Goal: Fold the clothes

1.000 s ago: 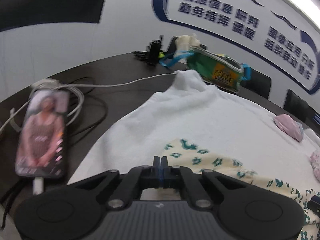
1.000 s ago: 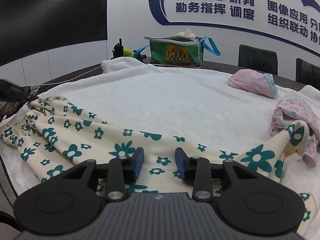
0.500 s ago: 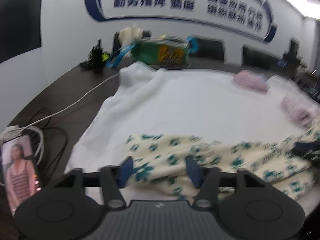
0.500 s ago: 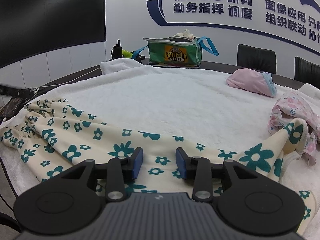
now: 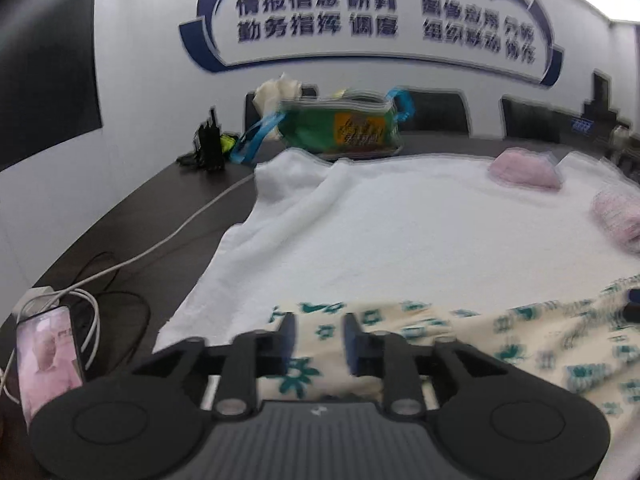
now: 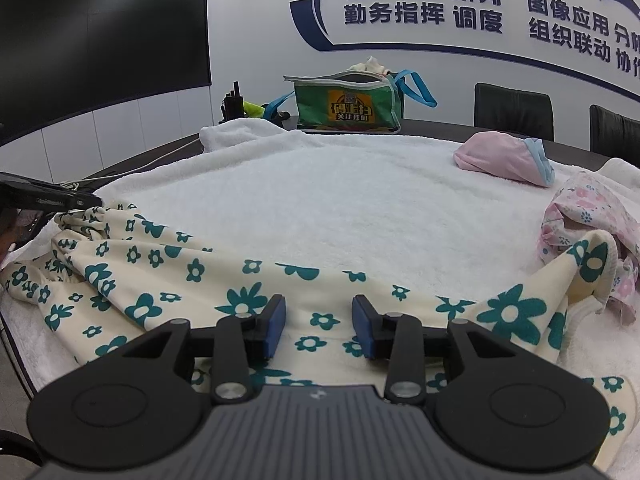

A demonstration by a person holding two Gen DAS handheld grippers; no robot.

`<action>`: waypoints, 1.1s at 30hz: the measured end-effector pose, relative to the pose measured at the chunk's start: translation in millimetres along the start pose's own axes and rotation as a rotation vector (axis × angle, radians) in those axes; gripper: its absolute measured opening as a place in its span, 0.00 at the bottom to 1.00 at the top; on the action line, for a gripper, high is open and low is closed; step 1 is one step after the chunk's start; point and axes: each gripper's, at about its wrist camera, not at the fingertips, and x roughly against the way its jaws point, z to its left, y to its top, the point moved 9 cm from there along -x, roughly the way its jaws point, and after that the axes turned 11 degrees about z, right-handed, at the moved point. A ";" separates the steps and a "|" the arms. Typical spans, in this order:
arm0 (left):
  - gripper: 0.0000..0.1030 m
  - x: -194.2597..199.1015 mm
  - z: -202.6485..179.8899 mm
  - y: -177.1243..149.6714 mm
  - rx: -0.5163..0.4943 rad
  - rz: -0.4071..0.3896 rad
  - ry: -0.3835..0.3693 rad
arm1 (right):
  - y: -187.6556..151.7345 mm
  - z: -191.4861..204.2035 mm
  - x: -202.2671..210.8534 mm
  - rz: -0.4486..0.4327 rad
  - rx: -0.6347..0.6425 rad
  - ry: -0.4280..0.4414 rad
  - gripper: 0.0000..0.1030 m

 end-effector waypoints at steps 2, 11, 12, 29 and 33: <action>0.34 16.5 -13.4 0.0 0.037 -0.026 -0.084 | 1.2 -0.6 3.5 -0.009 -0.004 -0.010 0.36; 0.34 -28.5 -84.8 -28.9 -0.055 0.078 -0.162 | 0.7 -32.5 31.8 -0.030 -0.061 -0.149 0.36; 0.34 -26.5 -83.6 -28.3 -0.054 0.082 -0.164 | -5.2 -41.1 39.3 -0.025 -0.064 -0.194 0.32; 0.63 -70.0 -301.4 46.8 -0.631 0.202 -0.512 | -81.5 -101.8 104.0 0.061 -0.570 -0.006 0.43; 0.59 -55.5 -254.3 49.0 -0.509 0.182 -0.478 | -65.5 -94.9 116.7 0.007 -0.480 -0.021 0.44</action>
